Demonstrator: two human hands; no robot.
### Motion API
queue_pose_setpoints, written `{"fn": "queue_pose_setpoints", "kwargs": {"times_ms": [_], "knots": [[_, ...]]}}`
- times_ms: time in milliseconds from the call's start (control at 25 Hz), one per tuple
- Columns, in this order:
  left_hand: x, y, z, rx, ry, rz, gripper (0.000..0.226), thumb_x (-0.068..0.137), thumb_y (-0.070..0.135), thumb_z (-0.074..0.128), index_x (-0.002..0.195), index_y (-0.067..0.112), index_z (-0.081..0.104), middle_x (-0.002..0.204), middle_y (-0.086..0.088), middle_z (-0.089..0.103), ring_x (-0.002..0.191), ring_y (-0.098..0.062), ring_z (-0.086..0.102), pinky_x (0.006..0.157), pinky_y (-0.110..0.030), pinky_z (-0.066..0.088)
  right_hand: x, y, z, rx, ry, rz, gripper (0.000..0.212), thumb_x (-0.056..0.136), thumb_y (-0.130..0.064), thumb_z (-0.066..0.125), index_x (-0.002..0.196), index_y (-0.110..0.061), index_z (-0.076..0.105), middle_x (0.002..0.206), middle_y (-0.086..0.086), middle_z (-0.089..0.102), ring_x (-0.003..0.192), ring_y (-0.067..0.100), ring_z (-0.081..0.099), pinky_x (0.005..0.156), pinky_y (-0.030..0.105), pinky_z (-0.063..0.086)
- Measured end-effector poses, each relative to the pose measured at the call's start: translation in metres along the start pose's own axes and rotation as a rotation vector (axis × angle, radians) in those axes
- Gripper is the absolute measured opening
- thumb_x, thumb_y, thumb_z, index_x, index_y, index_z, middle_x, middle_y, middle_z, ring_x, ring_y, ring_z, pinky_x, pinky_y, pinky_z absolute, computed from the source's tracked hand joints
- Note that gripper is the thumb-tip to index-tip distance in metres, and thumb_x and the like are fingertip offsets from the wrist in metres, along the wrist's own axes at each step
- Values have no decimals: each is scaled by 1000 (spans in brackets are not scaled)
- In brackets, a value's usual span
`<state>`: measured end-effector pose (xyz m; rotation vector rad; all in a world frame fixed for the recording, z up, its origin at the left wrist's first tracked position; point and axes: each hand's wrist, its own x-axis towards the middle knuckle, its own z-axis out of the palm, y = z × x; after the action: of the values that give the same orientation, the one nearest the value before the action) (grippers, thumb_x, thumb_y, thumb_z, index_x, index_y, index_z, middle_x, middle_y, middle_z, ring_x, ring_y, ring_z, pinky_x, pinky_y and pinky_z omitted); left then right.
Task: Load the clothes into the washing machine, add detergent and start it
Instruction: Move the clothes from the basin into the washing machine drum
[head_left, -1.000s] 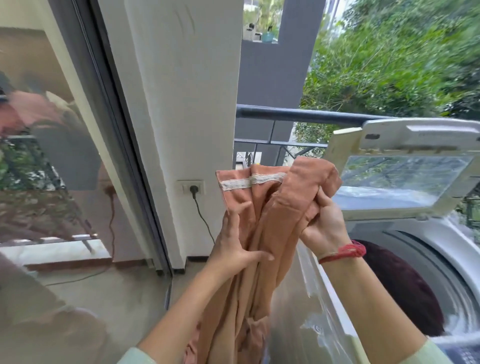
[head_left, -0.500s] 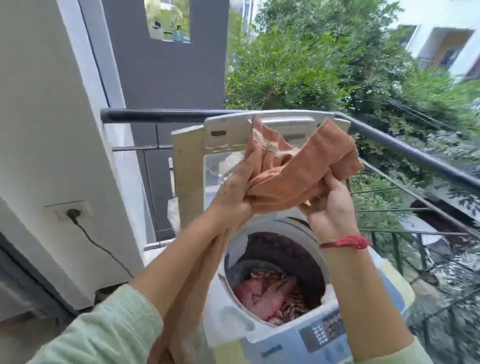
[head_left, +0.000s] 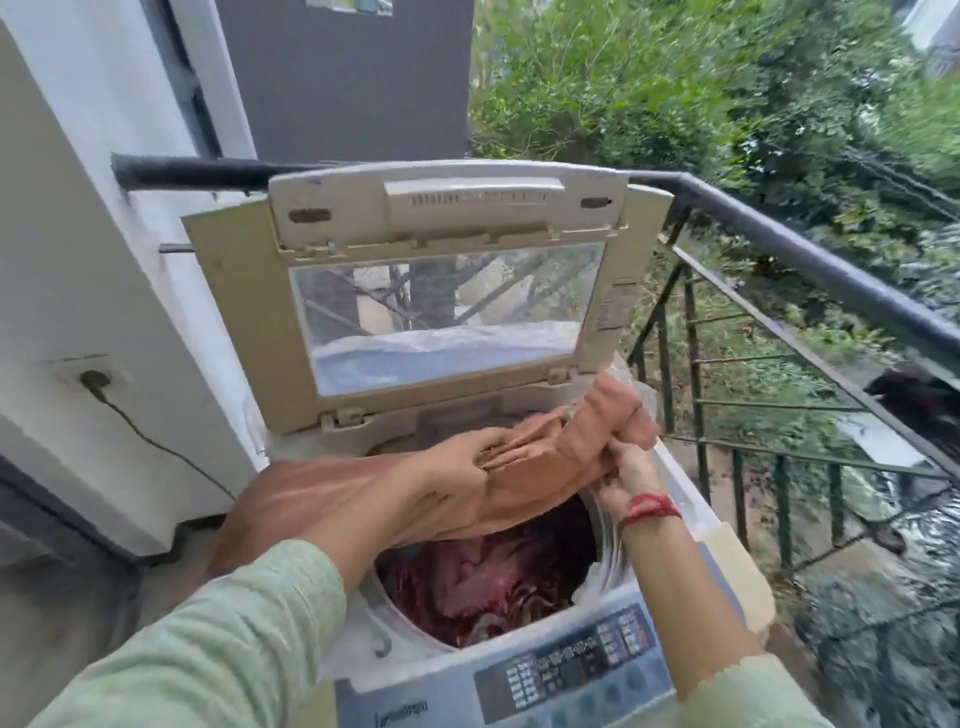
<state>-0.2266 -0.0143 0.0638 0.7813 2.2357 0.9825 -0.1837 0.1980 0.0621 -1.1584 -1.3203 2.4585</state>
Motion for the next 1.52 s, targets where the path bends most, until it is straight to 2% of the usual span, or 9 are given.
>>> {"fn": "queue_pose_setpoints", "kwargs": {"times_ms": [120,280,440,600,720,880,1120,1280,1520], "knots": [[-22,-33,5,121,118,-147,49,83,16,54,132,26,50,136,6,51,125,-10,47,107,-30,37,3,22,0,-43,50,84,15,91,-6,47,79,-11,55,70,5,53,64,14,52,45,17,45],[-99,-66,-11,44,635,-112,47,84,7,55,127,27,53,130,9,51,117,-6,46,104,-29,37,-18,40,44,-261,11,-85,30,93,-13,52,123,-17,52,122,3,51,114,16,48,93,27,36],[-212,-146,-3,216,1200,-447,63,79,9,61,138,12,41,144,-13,35,133,-28,34,108,-40,29,-96,119,124,-1244,-678,-728,70,82,-53,62,141,-27,34,149,4,27,140,21,22,113,40,22],[-272,-249,25,351,633,-980,90,85,36,61,150,15,3,157,-14,-7,145,-34,-3,113,-57,16,-150,228,190,-2164,-1125,-1154,110,72,-69,58,150,-23,-4,158,8,-15,144,34,-14,109,67,-7],[-279,-279,57,285,386,-980,113,76,48,70,149,16,-11,157,-12,-15,145,-32,-9,115,-56,9,-144,278,213,-2554,-905,-1228,89,88,-48,49,150,-10,-1,158,18,1,144,41,-4,105,71,-10],[-253,-270,91,188,423,-918,113,76,50,66,148,17,-13,158,-8,-13,146,-26,-8,115,-56,6,-138,288,214,-2747,-772,-1323,66,92,-47,42,145,-10,30,148,19,32,139,41,22,103,75,3],[-226,-257,85,-116,741,-899,100,73,40,64,148,28,0,157,2,9,145,-20,12,115,-49,17,-151,214,204,-2123,-898,-1400,41,76,-28,61,117,-30,54,105,0,49,97,26,53,78,42,49],[-209,-197,40,-209,1145,-615,64,77,-3,43,130,32,51,126,-5,61,117,-27,55,100,-37,41,-125,120,170,-1619,-683,-1307,40,72,-10,56,108,-26,65,88,0,49,82,27,53,61,31,42],[-128,-19,-43,408,1409,-13,65,68,-10,61,127,17,57,123,-5,64,110,-25,60,97,-42,45,-85,-37,74,-951,-96,-1384,42,72,10,50,110,-5,62,98,17,52,88,21,48,75,21,34]]}}
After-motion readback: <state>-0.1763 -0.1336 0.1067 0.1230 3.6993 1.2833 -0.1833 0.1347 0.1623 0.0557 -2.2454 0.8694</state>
